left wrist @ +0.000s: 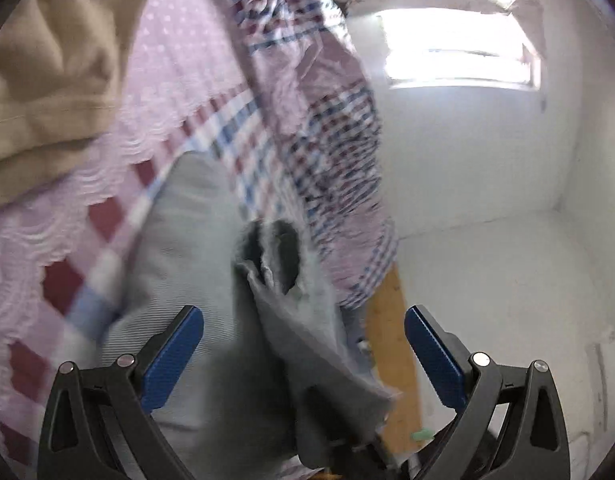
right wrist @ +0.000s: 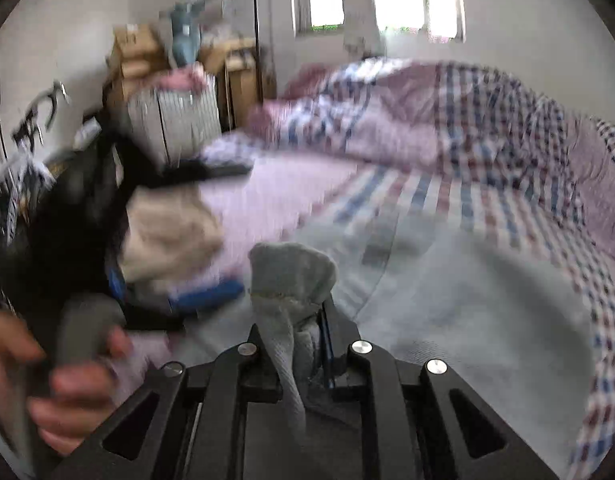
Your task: Fold clothes
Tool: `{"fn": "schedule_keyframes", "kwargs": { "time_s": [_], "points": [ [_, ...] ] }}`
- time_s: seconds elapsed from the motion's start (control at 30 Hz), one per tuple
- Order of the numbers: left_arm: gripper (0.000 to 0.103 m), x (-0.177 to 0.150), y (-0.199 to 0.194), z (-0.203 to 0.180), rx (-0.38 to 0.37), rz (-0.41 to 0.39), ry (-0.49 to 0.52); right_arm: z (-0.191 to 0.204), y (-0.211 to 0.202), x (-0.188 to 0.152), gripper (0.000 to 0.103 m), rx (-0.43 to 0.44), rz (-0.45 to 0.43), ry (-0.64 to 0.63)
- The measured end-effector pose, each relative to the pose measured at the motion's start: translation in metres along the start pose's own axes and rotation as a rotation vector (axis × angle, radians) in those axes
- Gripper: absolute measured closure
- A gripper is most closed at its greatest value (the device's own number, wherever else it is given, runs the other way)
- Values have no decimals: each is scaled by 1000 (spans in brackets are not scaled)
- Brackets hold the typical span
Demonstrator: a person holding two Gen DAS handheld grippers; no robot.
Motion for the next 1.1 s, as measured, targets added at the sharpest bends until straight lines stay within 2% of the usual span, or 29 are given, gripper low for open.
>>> {"fn": "schedule_keyframes", "kwargs": {
  "time_s": [0.03,0.1,0.13,0.17,0.4,0.6,0.63,0.7,0.77,0.83,0.9,1.0,1.03,1.1],
  "points": [
    [1,-1,3,-3,13,16,34,1,4,-7,85,-9,18,-10],
    [1,-4,8,-9,37,49,97,0,3,-14,73,-11,31,-34],
    [1,-7,11,-12,45,68,121,-1,-1,-19,56,1,31,-47],
    [1,-10,16,-15,52,93,149,-2,-6,-24,49,16,29,-60],
    [1,-19,35,-29,77,145,203,-16,-56,-42,36,64,-22,-96],
    [2,-23,39,-33,125,150,243,-82,-71,-20,34,63,-21,103],
    [6,-22,37,-31,132,142,235,-87,-69,-15,34,64,-13,111],
    [19,-18,32,-26,155,108,210,-91,-64,-5,34,68,6,105],
    [48,-13,25,-21,181,78,186,-83,-54,-2,34,85,35,74],
    [60,-9,21,-15,192,65,157,-66,-44,-8,34,99,56,10],
    [64,-8,19,-12,204,59,150,-46,-38,-20,35,102,66,-73],
    [64,-6,11,-16,188,34,159,-20,-24,-37,35,53,83,-206],
    [64,-6,8,-17,175,25,160,-15,-19,-43,38,18,91,-249],
    [64,-5,4,-19,139,14,156,-12,-12,-50,55,-12,98,-291]
  ]
}}
Point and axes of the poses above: each gripper's, at about its wrist camera, not at the fingertips, and y roughly the way its jaws point, z to its left, x to its top, the point moved 1 cm from there along y, roughly the way its jaws point, and after that the axes turned 2 degrees about x, right-handed, at the moved point
